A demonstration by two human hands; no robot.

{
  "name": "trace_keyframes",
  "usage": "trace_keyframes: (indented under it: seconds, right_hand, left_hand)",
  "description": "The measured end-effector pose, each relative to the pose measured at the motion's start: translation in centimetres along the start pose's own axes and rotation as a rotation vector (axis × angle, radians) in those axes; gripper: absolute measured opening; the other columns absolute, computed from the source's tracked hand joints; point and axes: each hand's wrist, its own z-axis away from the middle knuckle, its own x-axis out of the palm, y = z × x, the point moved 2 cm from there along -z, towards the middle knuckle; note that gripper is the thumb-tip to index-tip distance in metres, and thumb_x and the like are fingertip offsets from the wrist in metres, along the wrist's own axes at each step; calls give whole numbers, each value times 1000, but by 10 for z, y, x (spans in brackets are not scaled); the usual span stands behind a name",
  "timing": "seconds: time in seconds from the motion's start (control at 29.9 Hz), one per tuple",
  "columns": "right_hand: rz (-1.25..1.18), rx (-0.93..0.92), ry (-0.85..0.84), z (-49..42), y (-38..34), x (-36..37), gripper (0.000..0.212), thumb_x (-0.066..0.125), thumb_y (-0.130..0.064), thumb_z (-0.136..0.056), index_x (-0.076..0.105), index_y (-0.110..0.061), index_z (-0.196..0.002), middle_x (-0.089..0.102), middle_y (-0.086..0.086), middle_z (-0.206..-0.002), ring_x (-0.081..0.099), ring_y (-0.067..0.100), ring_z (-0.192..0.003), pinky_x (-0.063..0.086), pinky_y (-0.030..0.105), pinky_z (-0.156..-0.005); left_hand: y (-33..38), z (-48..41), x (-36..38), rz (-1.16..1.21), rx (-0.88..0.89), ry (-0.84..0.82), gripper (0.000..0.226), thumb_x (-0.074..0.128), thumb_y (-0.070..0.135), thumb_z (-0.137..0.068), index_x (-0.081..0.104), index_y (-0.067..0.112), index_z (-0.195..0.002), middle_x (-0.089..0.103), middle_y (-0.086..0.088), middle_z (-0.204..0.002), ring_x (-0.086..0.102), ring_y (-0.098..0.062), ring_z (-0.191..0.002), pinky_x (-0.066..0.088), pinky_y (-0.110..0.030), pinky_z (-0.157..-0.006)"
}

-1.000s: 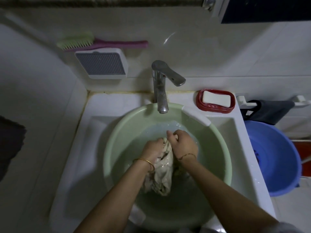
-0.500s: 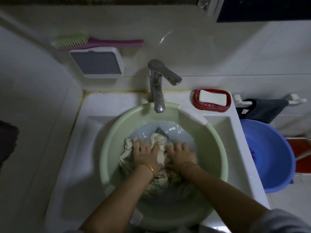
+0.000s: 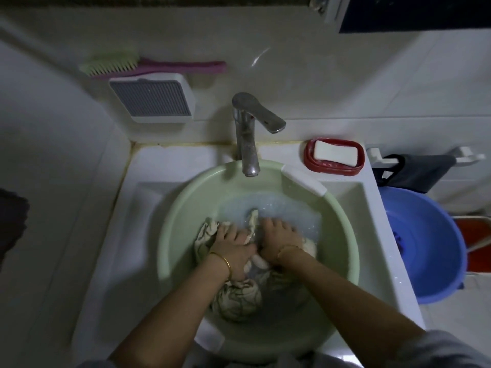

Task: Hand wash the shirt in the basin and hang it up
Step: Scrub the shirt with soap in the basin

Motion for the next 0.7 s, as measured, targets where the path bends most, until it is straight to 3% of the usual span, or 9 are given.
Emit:
trace_keyframes:
  seconds: [0.1,0.17,0.23,0.3,0.37,0.43,0.5,0.7]
  right_hand:
    - [396,1,-7,3,5,8,46,46,-31,-94,37,-17,-137,38,11,-140,37,31,-128,35,43,-99]
    - [445,60,-32,2,5,3,41,42,-31,-95,46,-15,-133,45,11,-137,39,30,-126,33,44,-100]
    - [332,76,-37,4,1,-8,30,43,-33,-93,58,-21,-116,57,7,-123,49,27,-117,33,45,-101]
    - [25,58,-15,11,-1,-32,20,48,-40,-87,59,-24,-83,62,0,-94,56,23,-95,39,39,-92]
    - [-342,29,29,22,3,-61,19,60,-36,-76,51,-22,-65,52,-6,-72,51,20,-82,42,29,-79]
    - [-780,44,102,34,6,-88,8,68,-18,-72,60,-18,-70,56,-2,-70,54,19,-77,42,23,-67]
    - [-1162,63,135,51,6,-111,12,66,-4,-68,64,-12,-77,61,2,-64,57,17,-64,42,19,-53]
    - [-1795,30,-94,96,-27,-161,20,42,-2,-78,48,-13,-63,46,8,-67,48,23,-62,43,31,-68]
  left_hand:
    - [-6,8,-7,86,-39,79,69,48,59,-84,19,44,-144,3,-3,-159,-3,-35,-144,-3,-58,-114]
    - [-3,15,-10,114,-85,182,65,48,58,-84,22,45,-143,1,-3,-159,-7,-34,-144,-4,-59,-114]
    - [3,20,-7,155,-131,253,72,49,59,-83,18,40,-145,-2,-4,-159,-8,-33,-145,-5,-58,-114]
    - [4,22,-3,195,-162,226,85,49,64,-81,7,33,-149,-5,-6,-159,-8,-33,-145,-4,-56,-115]
    - [1,26,-3,262,-198,193,99,52,68,-77,1,26,-150,-8,-9,-158,-9,-32,-145,-1,-54,-116]
    - [-4,29,-11,382,-203,191,109,60,68,-73,-3,23,-150,-11,-9,-158,-10,-30,-145,2,-51,-117]
    - [-5,36,-21,498,-174,219,119,67,65,-69,-10,23,-150,-11,-7,-158,-11,-26,-146,4,-48,-118]
    - [7,55,-36,599,-124,378,140,79,56,-60,-24,19,-146,-15,-6,-158,-11,-21,-146,9,-46,-118]
